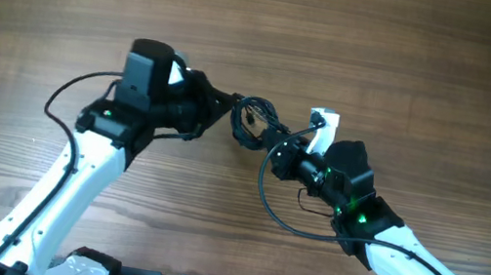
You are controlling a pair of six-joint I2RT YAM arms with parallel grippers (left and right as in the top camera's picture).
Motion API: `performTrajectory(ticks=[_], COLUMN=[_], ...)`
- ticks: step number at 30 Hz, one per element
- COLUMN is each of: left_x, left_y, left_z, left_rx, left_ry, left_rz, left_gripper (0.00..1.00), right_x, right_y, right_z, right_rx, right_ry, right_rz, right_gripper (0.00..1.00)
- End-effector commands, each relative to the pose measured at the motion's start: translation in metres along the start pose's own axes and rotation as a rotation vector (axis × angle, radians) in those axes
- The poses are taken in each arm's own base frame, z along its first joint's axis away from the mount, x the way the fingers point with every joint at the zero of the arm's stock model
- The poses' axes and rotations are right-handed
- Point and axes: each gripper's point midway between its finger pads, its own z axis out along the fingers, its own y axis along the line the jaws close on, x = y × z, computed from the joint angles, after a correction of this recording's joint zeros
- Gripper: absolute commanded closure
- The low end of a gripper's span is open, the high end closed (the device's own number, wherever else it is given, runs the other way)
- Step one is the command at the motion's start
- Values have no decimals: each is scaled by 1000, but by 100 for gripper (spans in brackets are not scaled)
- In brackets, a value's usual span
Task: Untangle cables
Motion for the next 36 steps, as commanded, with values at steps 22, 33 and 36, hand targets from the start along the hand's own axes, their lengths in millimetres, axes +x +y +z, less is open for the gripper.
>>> performTrajectory(ticks=[22, 33, 36], left_x=[31, 0, 39], left_y=[39, 48, 51], left_z=[61, 29, 31], left_rx=[-217, -130, -35], left_ry=[-20, 147, 314], left_rz=[300, 873, 1072], left_gripper=[86, 96, 96], right_x=[8, 8, 15], right_y=[-9, -27, 1], right_z=[0, -9, -12], right_rx=[9, 2, -148], right_ry=[-10, 68, 124], right_rz=[892, 43, -71], right_gripper=[88, 0, 0])
